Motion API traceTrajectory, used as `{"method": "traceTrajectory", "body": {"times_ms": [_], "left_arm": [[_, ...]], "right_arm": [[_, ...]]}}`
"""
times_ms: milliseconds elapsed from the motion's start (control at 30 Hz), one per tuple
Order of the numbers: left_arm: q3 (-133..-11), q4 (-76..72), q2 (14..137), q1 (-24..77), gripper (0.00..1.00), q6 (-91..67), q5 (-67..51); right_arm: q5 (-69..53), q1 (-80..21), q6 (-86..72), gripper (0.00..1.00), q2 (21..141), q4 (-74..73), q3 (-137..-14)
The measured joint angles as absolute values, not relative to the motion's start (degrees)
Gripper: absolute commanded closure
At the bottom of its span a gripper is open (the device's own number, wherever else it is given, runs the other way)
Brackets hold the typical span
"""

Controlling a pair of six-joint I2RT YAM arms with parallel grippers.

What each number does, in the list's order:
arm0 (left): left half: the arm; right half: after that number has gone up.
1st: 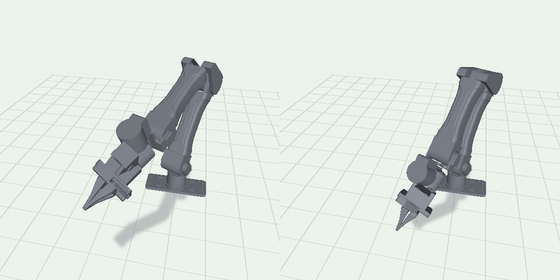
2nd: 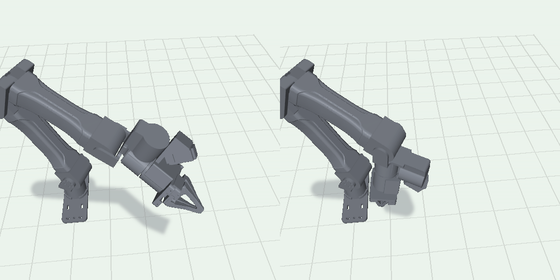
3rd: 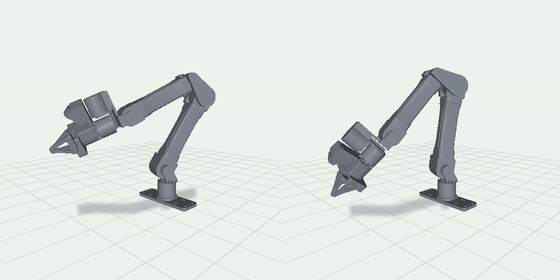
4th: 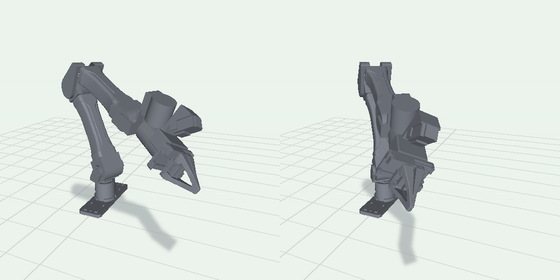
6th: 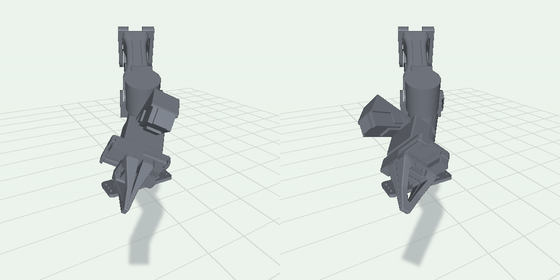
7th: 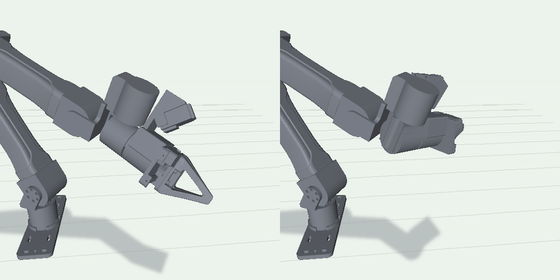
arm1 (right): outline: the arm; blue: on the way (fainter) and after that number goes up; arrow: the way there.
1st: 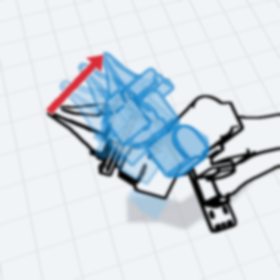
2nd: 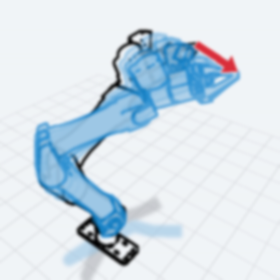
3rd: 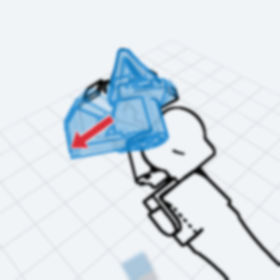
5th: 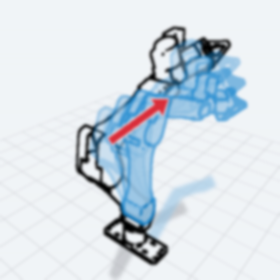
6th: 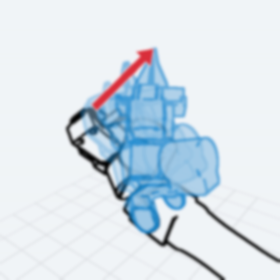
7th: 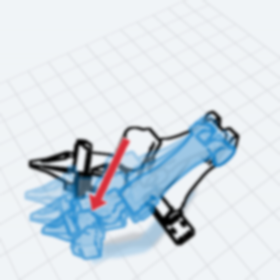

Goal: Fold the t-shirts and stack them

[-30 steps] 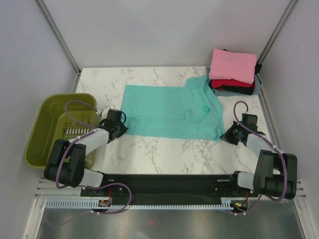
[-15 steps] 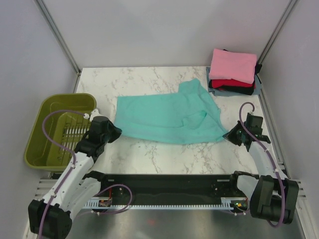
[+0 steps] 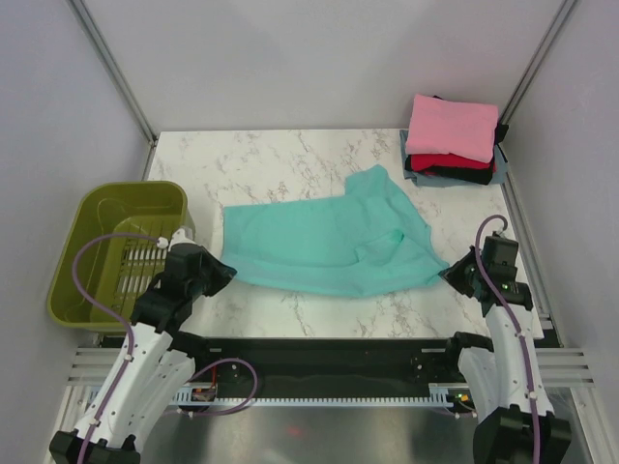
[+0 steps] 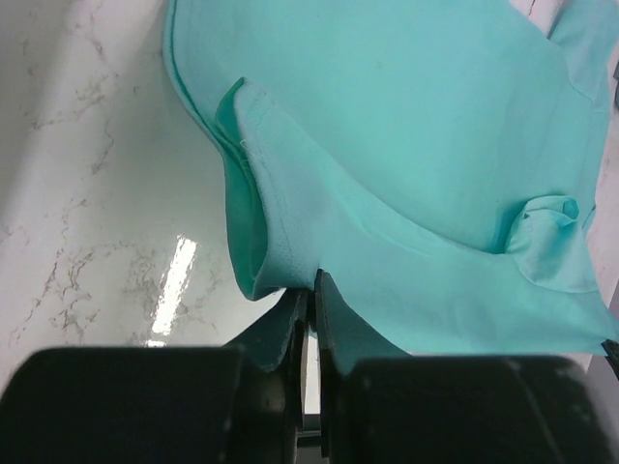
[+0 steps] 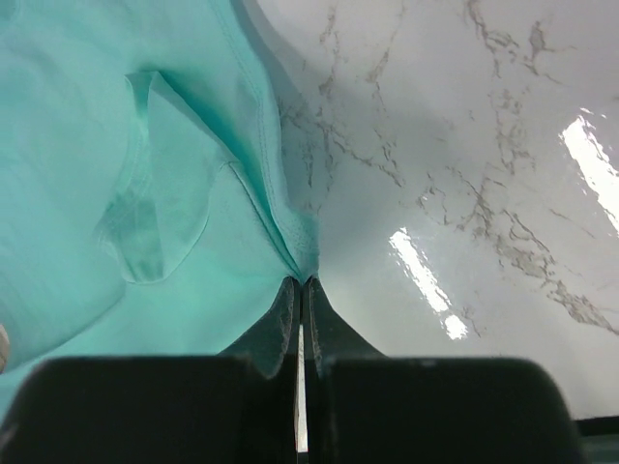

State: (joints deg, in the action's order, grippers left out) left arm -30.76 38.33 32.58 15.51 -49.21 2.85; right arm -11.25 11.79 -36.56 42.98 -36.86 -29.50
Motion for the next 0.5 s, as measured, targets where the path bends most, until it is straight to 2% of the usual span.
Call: {"method": "traceTrajectory", "body": {"times_ms": [100,133,167,200,233,267,300,333,367,467,500], "left_arm": [[-30.65,39.09,32.67,15.51,0.81,-49.74,1.91],[-30.61,39.33,32.67,15.55,0.73,-49.91,1.32],[-30.61,39.51,32.64,15.62,0.68,-50.02,0.91],[-30.61,39.70,32.62,15.66,0.58,-50.28,0.27],[-30.61,40.01,32.58,15.77,0.53,-50.43,-0.58],[-30.63,40.53,32.51,15.81,0.50,-50.76,-1.63],[-30.63,41.10,32.34,15.86,0.42,-51.03,-2.57],[-30.72,41.87,32.05,15.86,0.40,-51.18,-3.77],[-30.92,42.68,31.70,15.88,0.40,-51.24,-4.75],[-32.58,45.25,31.09,15.88,0.39,-50.94,-6.48],[-33.45,45.76,31.03,15.88,0.42,-50.65,-6.81]], "right_arm": [[-9.93,11.79,-37.58,1.00,38.63,-40.51,-29.52],[-9.56,11.79,-37.93,1.00,36.99,-41.76,-29.52],[-9.19,11.79,-38.28,0.90,35.48,-42.92,-29.50],[-8.97,11.79,-38.79,0.80,33.98,-44.03,-29.50],[-8.91,11.79,-39.18,0.48,32.60,-45.15,-29.50],[-8.88,11.79,-39.62,0.33,31.46,-45.98,-29.50],[-8.91,11.79,-39.66,0.23,30.17,-46.96,-29.50],[-9.06,11.79,-39.77,0.17,29.04,-48.01,-29.50],[-9.21,11.79,-39.55,0.13,28.21,-48.99,-29.52],[-10.24,11.79,-39.27,0.11,27.18,-51.27,-29.67],[-10.44,11.79,-39.24,0.11,27.22,-51.79,-29.87]]}}
